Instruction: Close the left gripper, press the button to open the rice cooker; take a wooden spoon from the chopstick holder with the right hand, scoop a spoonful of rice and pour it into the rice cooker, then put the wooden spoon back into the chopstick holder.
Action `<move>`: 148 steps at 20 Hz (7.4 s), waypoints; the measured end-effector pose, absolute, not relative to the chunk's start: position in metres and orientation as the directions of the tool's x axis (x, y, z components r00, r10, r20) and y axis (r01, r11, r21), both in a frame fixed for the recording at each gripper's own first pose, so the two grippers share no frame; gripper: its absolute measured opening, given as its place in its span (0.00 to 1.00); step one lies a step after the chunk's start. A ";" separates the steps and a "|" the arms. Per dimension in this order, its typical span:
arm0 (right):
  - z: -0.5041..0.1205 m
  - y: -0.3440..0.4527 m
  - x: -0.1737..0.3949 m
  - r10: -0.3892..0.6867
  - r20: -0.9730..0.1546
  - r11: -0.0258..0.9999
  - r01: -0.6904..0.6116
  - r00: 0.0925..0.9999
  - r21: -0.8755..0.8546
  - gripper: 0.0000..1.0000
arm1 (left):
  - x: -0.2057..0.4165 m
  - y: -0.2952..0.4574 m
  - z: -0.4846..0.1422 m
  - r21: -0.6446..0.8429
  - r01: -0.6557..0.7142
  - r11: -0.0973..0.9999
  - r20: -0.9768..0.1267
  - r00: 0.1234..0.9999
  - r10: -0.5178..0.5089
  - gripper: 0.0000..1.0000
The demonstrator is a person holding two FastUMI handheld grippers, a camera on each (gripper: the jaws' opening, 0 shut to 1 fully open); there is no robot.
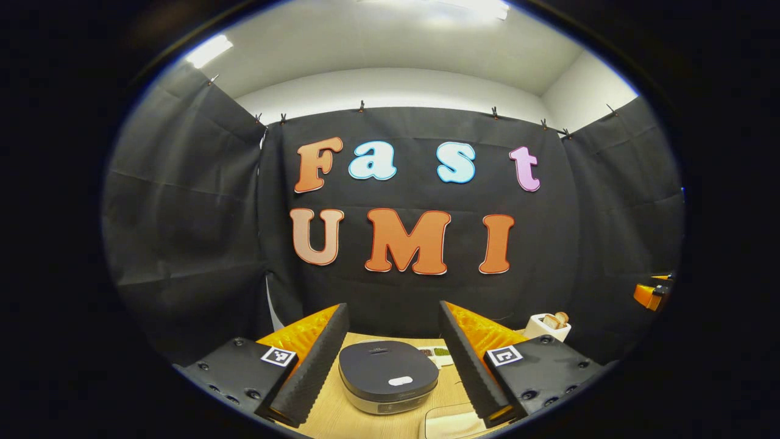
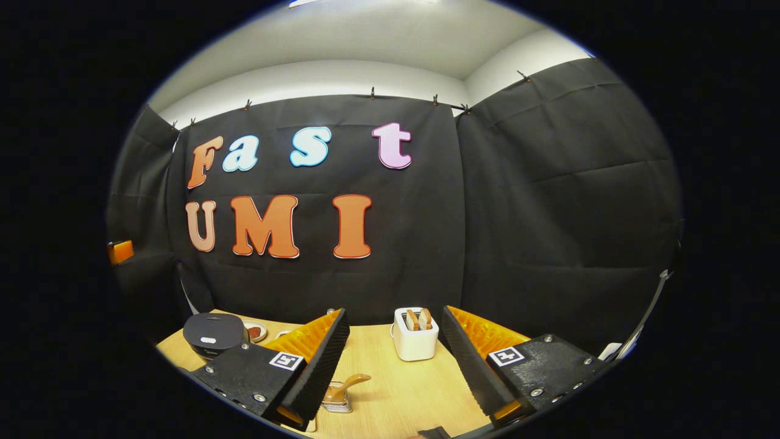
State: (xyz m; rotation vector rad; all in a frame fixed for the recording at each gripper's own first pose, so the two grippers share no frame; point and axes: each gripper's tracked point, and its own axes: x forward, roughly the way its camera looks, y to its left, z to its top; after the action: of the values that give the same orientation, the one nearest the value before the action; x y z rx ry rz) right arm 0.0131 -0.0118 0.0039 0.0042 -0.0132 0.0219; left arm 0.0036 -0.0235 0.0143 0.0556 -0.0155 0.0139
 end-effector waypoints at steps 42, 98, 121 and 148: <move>-0.035 -0.033 0.019 -0.077 -0.097 0.996 0.073 0.992 -0.045 0.95 | 0.154 -0.040 -0.277 0.008 0.109 0.994 -0.557 0.826 -0.086 0.00; -0.238 0.060 0.135 0.272 -0.383 0.911 -0.108 0.883 0.398 0.89 | 0.018 0.042 0.019 0.066 -0.249 0.966 -0.031 0.967 0.252 0.98; -0.224 0.110 0.131 0.358 -0.355 0.814 -0.103 0.864 0.571 0.14 | 0.029 0.066 0.007 0.114 -0.224 0.968 -0.066 0.970 0.232 0.97; -0.261 0.262 0.007 0.202 -0.358 0.976 -0.219 0.912 -0.006 0.09 | 0.063 0.164 -0.026 0.078 -0.007 0.997 -0.151 0.988 0.019 0.97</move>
State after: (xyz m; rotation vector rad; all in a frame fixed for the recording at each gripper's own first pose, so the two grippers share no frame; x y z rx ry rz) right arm 0.0073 0.2619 -0.2608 -0.0461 0.3637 0.2170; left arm 0.0634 0.1635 -0.0255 0.0774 0.1526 0.0129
